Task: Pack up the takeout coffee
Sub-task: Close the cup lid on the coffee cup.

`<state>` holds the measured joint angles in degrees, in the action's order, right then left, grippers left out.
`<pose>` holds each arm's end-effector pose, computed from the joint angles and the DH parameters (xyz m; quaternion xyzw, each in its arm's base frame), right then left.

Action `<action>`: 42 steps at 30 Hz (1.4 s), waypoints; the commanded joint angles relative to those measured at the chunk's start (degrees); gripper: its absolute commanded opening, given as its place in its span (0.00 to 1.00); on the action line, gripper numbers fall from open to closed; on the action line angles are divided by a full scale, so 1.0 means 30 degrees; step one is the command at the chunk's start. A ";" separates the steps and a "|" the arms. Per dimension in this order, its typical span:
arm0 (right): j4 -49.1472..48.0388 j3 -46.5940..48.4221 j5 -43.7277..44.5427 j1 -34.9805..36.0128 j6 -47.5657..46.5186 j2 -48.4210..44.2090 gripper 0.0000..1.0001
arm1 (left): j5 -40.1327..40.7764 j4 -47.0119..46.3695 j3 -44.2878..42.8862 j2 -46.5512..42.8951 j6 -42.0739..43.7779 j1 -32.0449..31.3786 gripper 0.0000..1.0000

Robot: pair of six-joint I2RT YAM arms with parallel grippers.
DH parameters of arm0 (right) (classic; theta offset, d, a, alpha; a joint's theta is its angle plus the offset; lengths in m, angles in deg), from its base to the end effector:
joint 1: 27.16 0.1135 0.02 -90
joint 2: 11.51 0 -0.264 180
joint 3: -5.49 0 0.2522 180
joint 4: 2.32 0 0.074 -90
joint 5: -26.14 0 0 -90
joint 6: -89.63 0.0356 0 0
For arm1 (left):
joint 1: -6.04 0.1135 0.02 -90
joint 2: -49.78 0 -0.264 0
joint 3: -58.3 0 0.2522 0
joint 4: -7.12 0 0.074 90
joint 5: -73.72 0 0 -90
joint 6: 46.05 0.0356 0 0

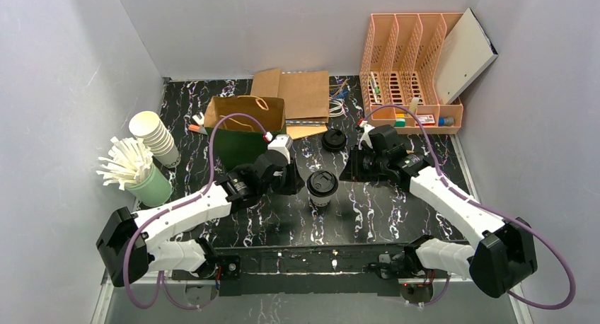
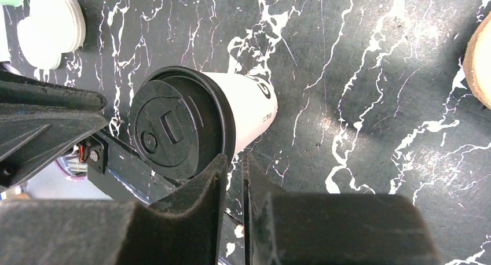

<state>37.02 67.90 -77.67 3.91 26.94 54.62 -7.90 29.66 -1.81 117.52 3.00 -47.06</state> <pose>0.2047 0.1333 0.2644 -0.0777 0.9086 0.2891 0.2914 0.1629 -0.2083 0.2694 0.0553 0.8635 -0.3207 0.3854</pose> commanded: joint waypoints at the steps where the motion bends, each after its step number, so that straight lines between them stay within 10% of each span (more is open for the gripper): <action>1: -0.0489 0.0939 -0.0681 -0.0122 -0.0483 0.0231 0.24 | 0.0425 -0.0702 0.0128 0.0269 -0.0365 -0.0083 0.19; 42: -0.0308 0.1391 -0.1516 -0.0109 -0.0722 0.2082 0.11 | -0.0317 -0.1929 0.0328 0.2389 -0.0281 -0.0097 0.05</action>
<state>35.99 69.78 -81.84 3.58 25.89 59.93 -9.17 22.58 -1.68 123.49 2.13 -47.04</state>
